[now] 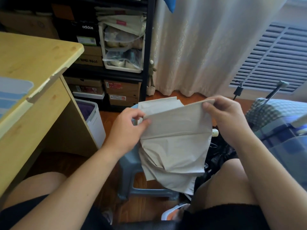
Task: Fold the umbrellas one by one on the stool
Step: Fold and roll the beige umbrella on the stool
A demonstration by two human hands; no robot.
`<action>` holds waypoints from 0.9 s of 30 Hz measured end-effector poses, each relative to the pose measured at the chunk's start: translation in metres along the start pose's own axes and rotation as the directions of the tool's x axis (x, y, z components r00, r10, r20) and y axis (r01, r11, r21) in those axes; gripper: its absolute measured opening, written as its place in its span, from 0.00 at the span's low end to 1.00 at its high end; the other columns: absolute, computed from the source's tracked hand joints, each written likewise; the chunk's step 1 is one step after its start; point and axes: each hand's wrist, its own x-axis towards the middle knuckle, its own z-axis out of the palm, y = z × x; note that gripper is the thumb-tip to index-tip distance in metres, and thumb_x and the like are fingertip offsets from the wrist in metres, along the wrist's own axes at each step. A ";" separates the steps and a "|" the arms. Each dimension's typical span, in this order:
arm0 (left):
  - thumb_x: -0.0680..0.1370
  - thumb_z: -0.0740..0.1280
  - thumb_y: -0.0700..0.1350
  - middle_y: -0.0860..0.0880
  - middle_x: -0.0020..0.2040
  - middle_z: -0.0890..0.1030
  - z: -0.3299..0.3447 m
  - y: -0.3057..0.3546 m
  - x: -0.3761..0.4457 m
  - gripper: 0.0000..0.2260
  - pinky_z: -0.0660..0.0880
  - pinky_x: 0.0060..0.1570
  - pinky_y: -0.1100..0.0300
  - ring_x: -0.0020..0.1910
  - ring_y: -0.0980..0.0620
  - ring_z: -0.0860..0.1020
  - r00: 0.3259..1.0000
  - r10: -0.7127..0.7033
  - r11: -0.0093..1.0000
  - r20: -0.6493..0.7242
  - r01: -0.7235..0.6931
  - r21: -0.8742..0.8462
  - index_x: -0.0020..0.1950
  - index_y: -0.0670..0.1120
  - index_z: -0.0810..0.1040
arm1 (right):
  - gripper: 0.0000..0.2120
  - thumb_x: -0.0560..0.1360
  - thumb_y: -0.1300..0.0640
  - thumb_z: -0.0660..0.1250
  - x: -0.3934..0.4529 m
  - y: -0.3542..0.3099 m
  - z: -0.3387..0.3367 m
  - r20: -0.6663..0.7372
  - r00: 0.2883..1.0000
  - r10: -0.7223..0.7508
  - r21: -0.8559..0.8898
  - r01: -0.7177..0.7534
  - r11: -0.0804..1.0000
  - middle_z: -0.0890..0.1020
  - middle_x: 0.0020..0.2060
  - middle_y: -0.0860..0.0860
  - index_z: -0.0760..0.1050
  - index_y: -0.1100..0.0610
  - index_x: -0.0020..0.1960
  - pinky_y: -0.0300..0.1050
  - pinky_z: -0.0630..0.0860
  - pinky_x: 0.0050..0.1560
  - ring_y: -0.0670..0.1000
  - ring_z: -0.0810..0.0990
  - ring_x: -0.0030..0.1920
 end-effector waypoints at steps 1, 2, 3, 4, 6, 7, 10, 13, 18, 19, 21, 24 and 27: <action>0.78 0.74 0.46 0.54 0.47 0.82 0.001 -0.001 0.008 0.02 0.71 0.45 0.70 0.45 0.61 0.78 1.000 -0.027 0.998 -0.004 0.027 -0.053 0.46 0.50 0.83 | 0.04 0.81 0.59 0.70 0.009 -0.002 0.002 0.025 0.999 0.034 0.005 -0.034 0.999 0.86 0.43 0.48 0.83 0.57 0.52 0.36 0.79 0.44 0.45 0.83 0.43; 0.78 0.74 0.46 0.53 0.45 0.84 0.002 -0.004 0.017 0.02 0.74 0.45 0.66 0.44 0.59 0.80 0.997 -0.071 0.991 -0.005 0.070 -0.112 0.46 0.49 0.83 | 0.07 0.81 0.58 0.70 0.018 -0.002 0.005 0.075 0.993 0.087 0.018 -0.088 0.996 0.87 0.47 0.49 0.82 0.57 0.57 0.40 0.81 0.46 0.46 0.85 0.46; 0.78 0.74 0.45 0.52 0.43 0.85 0.004 -0.008 0.025 0.03 0.76 0.46 0.62 0.45 0.56 0.81 0.992 -0.126 0.979 -0.002 0.124 -0.164 0.45 0.49 0.84 | 0.11 0.81 0.56 0.70 0.026 0.002 0.008 0.140 0.979 0.149 0.024 -0.154 0.988 0.87 0.51 0.50 0.80 0.56 0.62 0.44 0.83 0.50 0.48 0.86 0.49; 0.78 0.74 0.45 0.53 0.43 0.85 0.007 -0.012 0.032 0.03 0.76 0.46 0.60 0.45 0.54 0.82 0.983 -0.184 0.963 -0.002 0.180 -0.198 0.45 0.49 0.83 | 0.16 0.80 0.53 0.70 0.033 0.008 0.009 0.198 0.957 0.210 0.010 -0.216 0.976 0.87 0.55 0.50 0.77 0.54 0.67 0.47 0.83 0.54 0.49 0.86 0.53; 0.78 0.74 0.45 0.52 0.42 0.84 0.013 -0.024 0.045 0.03 0.74 0.46 0.58 0.45 0.53 0.82 0.955 -0.296 0.933 -0.012 0.286 -0.218 0.44 0.49 0.83 | 0.24 0.79 0.48 0.72 0.042 0.027 0.010 0.229 0.932 0.283 -0.073 -0.273 0.959 0.85 0.58 0.48 0.72 0.49 0.73 0.51 0.80 0.61 0.49 0.85 0.57; 0.78 0.74 0.46 0.51 0.43 0.85 0.016 -0.030 0.050 0.03 0.74 0.46 0.58 0.46 0.52 0.81 0.938 -0.347 0.917 -0.018 0.336 -0.216 0.45 0.49 0.83 | 0.26 0.78 0.47 0.73 0.045 0.037 0.011 0.212 0.931 0.298 -0.107 -0.281 0.954 0.85 0.58 0.47 0.71 0.46 0.74 0.50 0.77 0.64 0.48 0.83 0.59; 0.78 0.74 0.47 0.48 0.45 0.85 0.023 -0.043 0.060 0.05 0.75 0.47 0.57 0.48 0.49 0.82 0.894 -0.447 0.876 -0.029 0.431 -0.218 0.45 0.47 0.83 | 0.27 0.79 0.49 0.73 0.047 0.050 0.011 0.171 0.935 0.311 -0.119 -0.294 0.948 0.85 0.55 0.45 0.70 0.46 0.75 0.44 0.73 0.61 0.44 0.81 0.58; 0.78 0.74 0.47 0.48 0.46 0.84 0.029 -0.048 0.064 0.05 0.74 0.43 0.60 0.49 0.50 0.81 0.883 -0.468 0.873 -0.032 0.457 -0.169 0.45 0.47 0.83 | 0.22 0.79 0.50 0.72 0.046 0.057 0.013 0.132 0.960 0.247 -0.254 -0.208 0.945 0.78 0.62 0.43 0.74 0.44 0.71 0.46 0.73 0.65 0.45 0.76 0.65; 0.79 0.73 0.50 0.51 0.51 0.79 0.028 -0.053 0.067 0.09 0.69 0.40 0.62 0.50 0.53 0.77 0.863 -0.505 0.859 -0.020 0.500 -0.105 0.53 0.48 0.77 | 0.14 0.80 0.45 0.69 0.037 0.070 0.026 0.303 0.939 0.164 -0.629 0.068 0.774 0.67 0.70 0.43 0.79 0.40 0.66 0.46 0.57 0.70 0.51 0.60 0.72; 0.79 0.72 0.52 0.52 0.51 0.78 0.026 -0.051 0.065 0.11 0.68 0.41 0.61 0.50 0.53 0.76 0.856 -0.516 0.854 -0.029 0.512 -0.094 0.54 0.49 0.75 | 0.16 0.80 0.43 0.68 0.035 0.072 0.028 0.328 0.921 0.211 -0.679 0.075 0.730 0.68 0.70 0.44 0.78 0.40 0.67 0.45 0.56 0.70 0.52 0.60 0.73; 0.81 0.68 0.53 0.51 0.50 0.77 0.019 -0.043 0.058 0.09 0.68 0.40 0.59 0.49 0.52 0.75 0.853 -0.519 0.854 -0.053 0.516 -0.062 0.53 0.49 0.73 | 0.19 0.81 0.41 0.65 0.035 0.072 0.029 0.340 0.888 0.311 -0.727 0.038 0.685 0.68 0.73 0.46 0.75 0.40 0.71 0.48 0.56 0.74 0.56 0.60 0.75; 0.81 0.66 0.48 0.50 0.48 0.78 0.003 -0.027 0.033 0.03 0.69 0.39 0.58 0.47 0.51 0.77 0.898 -0.440 0.895 -0.019 0.440 0.071 0.50 0.51 0.74 | 0.19 0.81 0.42 0.65 0.035 0.070 0.029 0.314 0.886 0.340 -0.673 -0.045 0.738 0.68 0.74 0.48 0.74 0.41 0.71 0.53 0.57 0.76 0.57 0.60 0.75; 0.80 0.70 0.47 0.54 0.43 0.80 -0.014 -0.008 -0.004 0.04 0.72 0.39 0.61 0.44 0.56 0.79 0.951 -0.245 0.936 0.188 0.181 0.304 0.46 0.54 0.77 | 0.19 0.80 0.42 0.66 0.031 0.069 0.028 0.304 0.905 0.297 -0.634 -0.041 0.773 0.68 0.75 0.48 0.74 0.41 0.71 0.60 0.61 0.77 0.57 0.61 0.76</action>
